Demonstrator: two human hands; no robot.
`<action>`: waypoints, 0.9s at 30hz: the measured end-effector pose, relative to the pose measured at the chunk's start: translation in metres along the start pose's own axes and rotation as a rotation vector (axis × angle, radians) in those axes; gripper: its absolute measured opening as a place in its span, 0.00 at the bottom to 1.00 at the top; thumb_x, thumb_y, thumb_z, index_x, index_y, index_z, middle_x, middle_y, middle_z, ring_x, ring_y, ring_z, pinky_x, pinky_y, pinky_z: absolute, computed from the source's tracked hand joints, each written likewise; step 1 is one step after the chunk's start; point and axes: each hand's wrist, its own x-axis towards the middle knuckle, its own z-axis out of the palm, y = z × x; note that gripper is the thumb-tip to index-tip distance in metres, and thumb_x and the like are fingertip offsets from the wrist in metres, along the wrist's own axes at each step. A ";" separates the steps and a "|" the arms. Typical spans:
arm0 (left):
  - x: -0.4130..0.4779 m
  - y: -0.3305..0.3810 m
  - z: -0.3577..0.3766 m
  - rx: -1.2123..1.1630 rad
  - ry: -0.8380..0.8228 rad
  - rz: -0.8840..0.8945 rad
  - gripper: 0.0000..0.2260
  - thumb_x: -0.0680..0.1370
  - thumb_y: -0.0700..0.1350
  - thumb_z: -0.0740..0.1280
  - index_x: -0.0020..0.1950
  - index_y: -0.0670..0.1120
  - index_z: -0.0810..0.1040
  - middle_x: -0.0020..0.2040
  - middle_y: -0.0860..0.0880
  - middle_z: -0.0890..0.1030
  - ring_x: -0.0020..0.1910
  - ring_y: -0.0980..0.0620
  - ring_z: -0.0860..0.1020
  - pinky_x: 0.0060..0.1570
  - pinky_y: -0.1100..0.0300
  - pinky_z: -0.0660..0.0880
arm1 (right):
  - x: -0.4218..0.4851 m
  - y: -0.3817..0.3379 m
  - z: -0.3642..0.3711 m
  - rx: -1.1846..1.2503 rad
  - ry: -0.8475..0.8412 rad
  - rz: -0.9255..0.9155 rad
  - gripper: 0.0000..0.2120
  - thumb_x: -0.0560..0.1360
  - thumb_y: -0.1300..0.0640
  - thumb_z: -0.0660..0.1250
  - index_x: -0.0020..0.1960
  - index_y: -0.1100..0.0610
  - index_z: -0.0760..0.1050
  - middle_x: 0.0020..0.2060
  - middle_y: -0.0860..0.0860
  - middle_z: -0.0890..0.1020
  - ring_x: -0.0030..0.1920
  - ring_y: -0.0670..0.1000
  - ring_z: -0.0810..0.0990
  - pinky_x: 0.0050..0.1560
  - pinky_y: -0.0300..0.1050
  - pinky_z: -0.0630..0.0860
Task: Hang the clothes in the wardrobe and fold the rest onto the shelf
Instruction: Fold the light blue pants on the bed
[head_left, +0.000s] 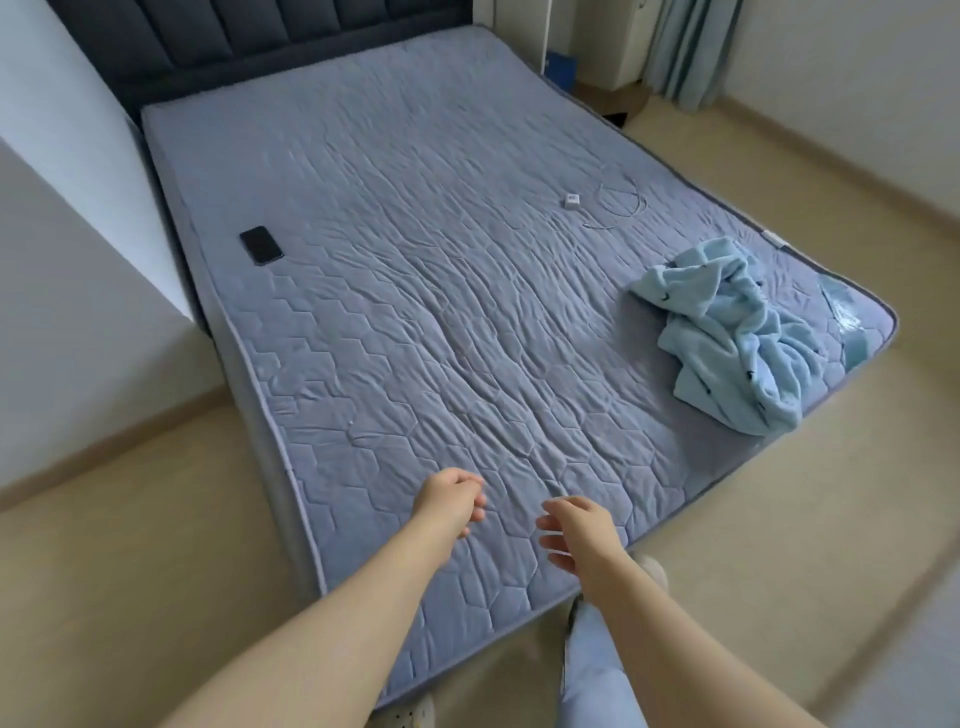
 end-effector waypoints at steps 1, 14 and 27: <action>0.012 0.010 0.021 0.011 -0.004 0.000 0.10 0.78 0.40 0.57 0.40 0.49 0.73 0.34 0.50 0.76 0.28 0.55 0.72 0.25 0.66 0.65 | 0.017 -0.008 -0.017 0.010 -0.001 0.007 0.04 0.77 0.61 0.61 0.44 0.57 0.73 0.34 0.53 0.77 0.31 0.49 0.73 0.32 0.39 0.68; 0.155 0.154 0.304 -0.137 0.018 -0.203 0.10 0.78 0.39 0.58 0.40 0.49 0.73 0.34 0.50 0.75 0.28 0.56 0.72 0.24 0.67 0.63 | 0.254 -0.152 -0.256 0.036 0.134 0.162 0.08 0.76 0.64 0.60 0.39 0.57 0.70 0.30 0.52 0.74 0.27 0.49 0.69 0.29 0.37 0.64; 0.275 0.174 0.466 -0.009 -0.085 -0.305 0.09 0.79 0.42 0.57 0.41 0.50 0.73 0.36 0.51 0.76 0.31 0.55 0.74 0.30 0.64 0.68 | 0.450 -0.160 -0.370 -0.541 0.469 0.146 0.31 0.73 0.52 0.64 0.73 0.54 0.58 0.69 0.55 0.67 0.66 0.60 0.66 0.63 0.56 0.66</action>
